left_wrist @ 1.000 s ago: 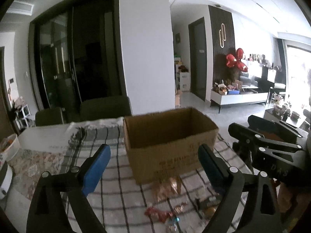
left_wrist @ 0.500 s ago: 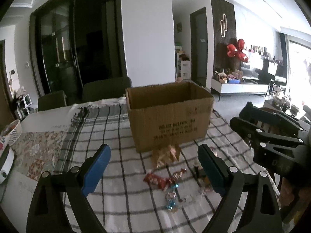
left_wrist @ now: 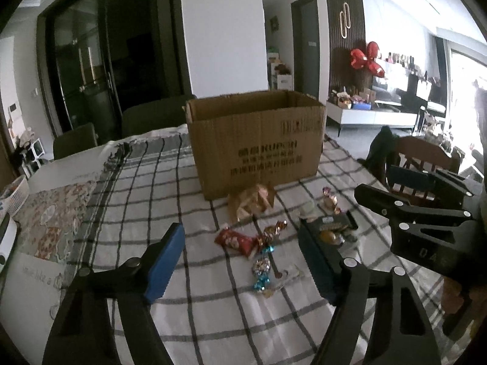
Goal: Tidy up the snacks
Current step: 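Withdraw both grippers from the box back toward the snacks, then grasp the blue foil candy with left gripper while right gripper grasps the wrapped bun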
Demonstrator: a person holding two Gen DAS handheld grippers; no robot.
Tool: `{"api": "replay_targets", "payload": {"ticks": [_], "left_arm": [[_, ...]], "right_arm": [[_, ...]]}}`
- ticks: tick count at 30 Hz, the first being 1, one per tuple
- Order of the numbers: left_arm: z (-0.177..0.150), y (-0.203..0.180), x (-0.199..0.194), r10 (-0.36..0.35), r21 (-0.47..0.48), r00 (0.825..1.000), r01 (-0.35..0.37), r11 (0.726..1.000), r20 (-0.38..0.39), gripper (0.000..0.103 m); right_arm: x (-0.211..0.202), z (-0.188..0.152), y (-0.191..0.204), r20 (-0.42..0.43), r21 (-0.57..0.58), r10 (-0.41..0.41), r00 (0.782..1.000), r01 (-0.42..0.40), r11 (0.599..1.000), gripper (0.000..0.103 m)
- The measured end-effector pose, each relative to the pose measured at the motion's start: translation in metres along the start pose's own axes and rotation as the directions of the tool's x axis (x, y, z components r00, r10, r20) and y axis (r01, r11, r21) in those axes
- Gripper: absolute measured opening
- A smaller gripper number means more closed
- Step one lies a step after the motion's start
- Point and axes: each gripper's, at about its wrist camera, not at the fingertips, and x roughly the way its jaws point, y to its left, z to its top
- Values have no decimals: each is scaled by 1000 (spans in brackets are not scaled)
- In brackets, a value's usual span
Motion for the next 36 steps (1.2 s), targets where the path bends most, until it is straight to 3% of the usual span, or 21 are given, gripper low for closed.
{"api": "replay_targets", "payload": {"ticks": [20,36], "left_arm": [[-29,-7,63,-81,-7,983,81,997,-162,50],[-39,-8,95,-106,-42,965,99,994,-238,38]], "right_arm": [[57,-39,2,-185,20,71,980,-68,997,59],[86,-47,1,-255,13,77,964,-76,997,46]]}}
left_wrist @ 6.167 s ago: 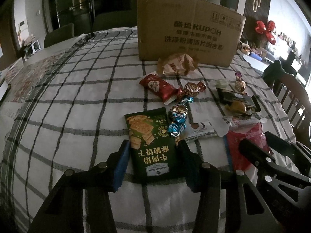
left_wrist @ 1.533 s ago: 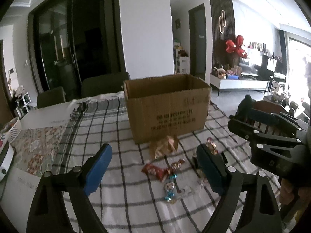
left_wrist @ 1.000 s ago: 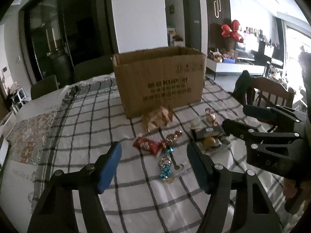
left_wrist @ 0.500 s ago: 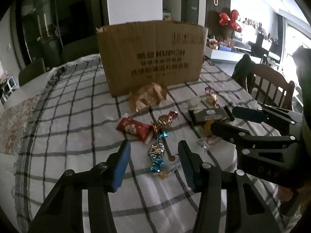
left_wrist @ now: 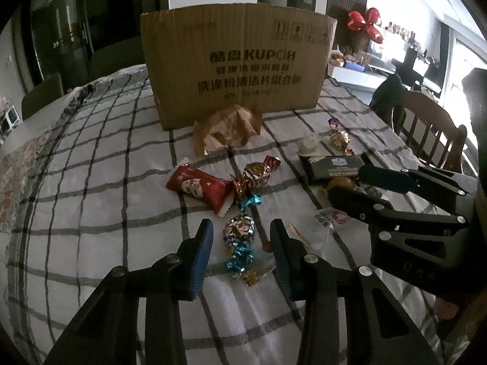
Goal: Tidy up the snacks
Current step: 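Grasp the blue foil candy with left gripper while right gripper grasps the wrapped bun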
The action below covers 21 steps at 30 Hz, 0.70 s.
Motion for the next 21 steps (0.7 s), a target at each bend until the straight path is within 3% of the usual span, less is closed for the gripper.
{"api": "replay_targets", "payload": {"ticks": [11,16,21], "left_arm": [[0,5,11,-6,-33,1000,5,999,-25,24],[0,5,12,-8,-46,1000,7,999,-21,24],[-1,4,11,-5,-47,1000,4,999,-13,24]], "right_arm": [[10,-1,1,-16,-15,11,1000,-11,1000,40],[11,-1,2,-9,-23,12,1000,-13,1000,39],[9,-2,5,7,-40,29,1000,-29,999,28]]}}
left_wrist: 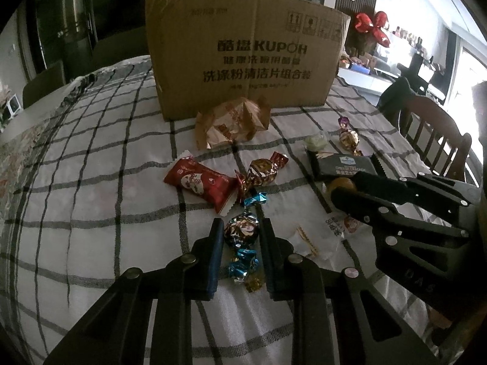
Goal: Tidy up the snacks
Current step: 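Grasp the blue foil candy with left gripper while right gripper grasps the wrapped bun, then lift the candy and bun into the box and open both grippers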
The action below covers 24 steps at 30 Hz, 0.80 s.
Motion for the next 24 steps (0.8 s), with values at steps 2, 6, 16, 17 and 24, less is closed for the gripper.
{"api": "replay_targets", "payload": {"ticks": [2,6,16,17,24], "left_arm": [[1,1,-1,0,-6,1000,0,1000,2,24],[2,-1,-6,2,-3,1000,-2,1000,14,24],[11,-6,-27,0,-7,998,0,1000,69,24],[13,-7,-31,1,-8,997,0,1000,78,24],[24,-11,-56,9,-8,990,-7,1000,143,24]], "right_arm": [[-2,0,2,7,-8,-6,1000,6,1000,28],[-6,0,1,19,1,6,1000,-6,1000,27],[-29,7,1,80,12,2,997,-3,1000,27],[-31,8,1,84,12,5,996,-6,1000,27],[-54,16,3,141,17,8,990,-10,1000,27]]}}
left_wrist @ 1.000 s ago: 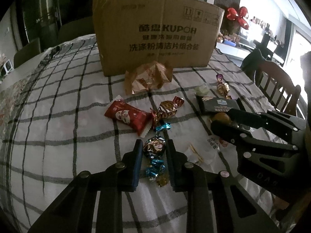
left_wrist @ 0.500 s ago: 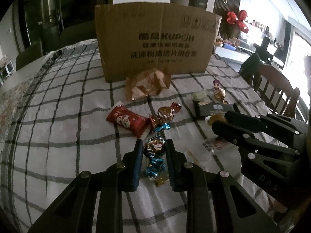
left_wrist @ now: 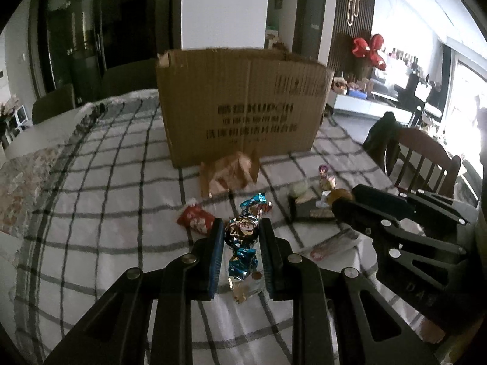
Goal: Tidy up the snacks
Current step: 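Lift the candy and bun into the box and open both grippers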
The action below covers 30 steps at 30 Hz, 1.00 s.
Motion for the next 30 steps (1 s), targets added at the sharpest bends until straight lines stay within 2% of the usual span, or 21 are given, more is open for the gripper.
{"api": "replay_targets", "payload": {"ticks": [8,14,30], "left_arm": [[20,-4,-23,0,10,997,-1,1000,76,24],[45,-2,-37,18,16,987,-21,1000,160,24],[106,7,-49,30,24,953,-40,999,303,24]], "right_arm": [[-21,17,-2,78,17,1,997,-2,1000,27],[-34,37,-1,155,16,-8,988,6,1000,27],[-49,101,-7,328,8,-39,944,38,999,27]]}}
